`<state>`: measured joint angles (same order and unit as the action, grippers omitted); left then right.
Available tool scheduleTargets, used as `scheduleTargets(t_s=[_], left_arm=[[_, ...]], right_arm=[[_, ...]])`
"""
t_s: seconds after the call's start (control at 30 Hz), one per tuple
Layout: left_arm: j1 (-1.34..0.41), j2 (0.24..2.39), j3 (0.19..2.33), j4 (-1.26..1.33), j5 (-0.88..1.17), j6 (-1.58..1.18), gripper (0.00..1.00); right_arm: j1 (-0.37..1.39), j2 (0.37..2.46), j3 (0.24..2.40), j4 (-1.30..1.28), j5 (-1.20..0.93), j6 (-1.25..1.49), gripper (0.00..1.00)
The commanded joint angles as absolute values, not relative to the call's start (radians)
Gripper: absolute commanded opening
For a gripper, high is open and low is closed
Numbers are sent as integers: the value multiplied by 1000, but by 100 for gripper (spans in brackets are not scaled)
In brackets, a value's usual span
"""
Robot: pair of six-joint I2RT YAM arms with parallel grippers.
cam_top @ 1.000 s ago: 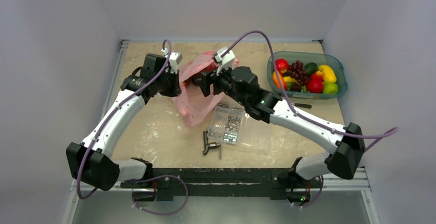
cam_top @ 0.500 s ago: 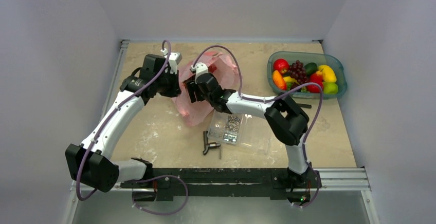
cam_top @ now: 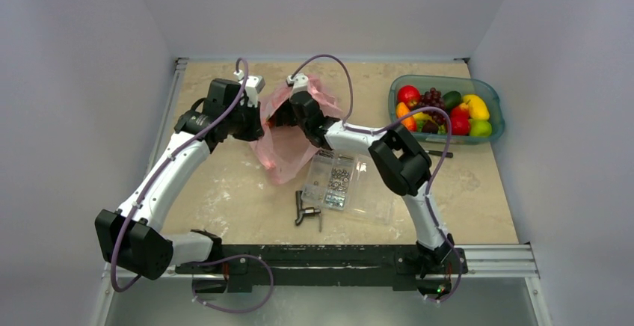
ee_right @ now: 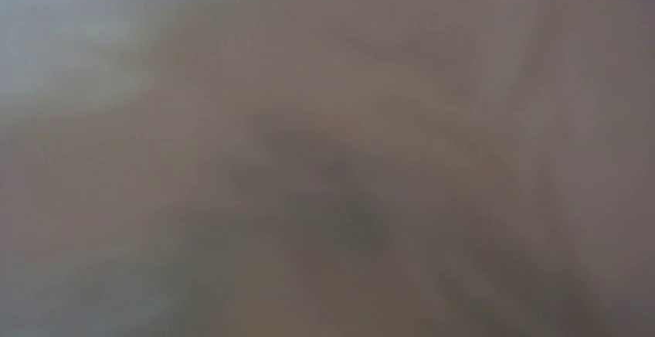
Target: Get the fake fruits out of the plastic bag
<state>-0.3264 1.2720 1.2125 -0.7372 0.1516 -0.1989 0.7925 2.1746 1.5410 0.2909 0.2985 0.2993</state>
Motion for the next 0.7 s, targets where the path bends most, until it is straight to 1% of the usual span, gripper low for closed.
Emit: scheduleTargets(t_s=[0.0,0.27,0.47,0.67], left_arm=[[-320,1252,1209,-701,163,-207,0],[-320,1258,1210,-703,163,-207,0],[-320,1257,1210,-703,163,-207,0],[-321,1261,1211,-702,170,-207,0]], right_arm=[[775,2217,1635,309,278,337,83],[774,2319,1765,208,272,378,82],[775,2332,1770,168,286,385,77],[776,2370,1810,108,267,378,82]])
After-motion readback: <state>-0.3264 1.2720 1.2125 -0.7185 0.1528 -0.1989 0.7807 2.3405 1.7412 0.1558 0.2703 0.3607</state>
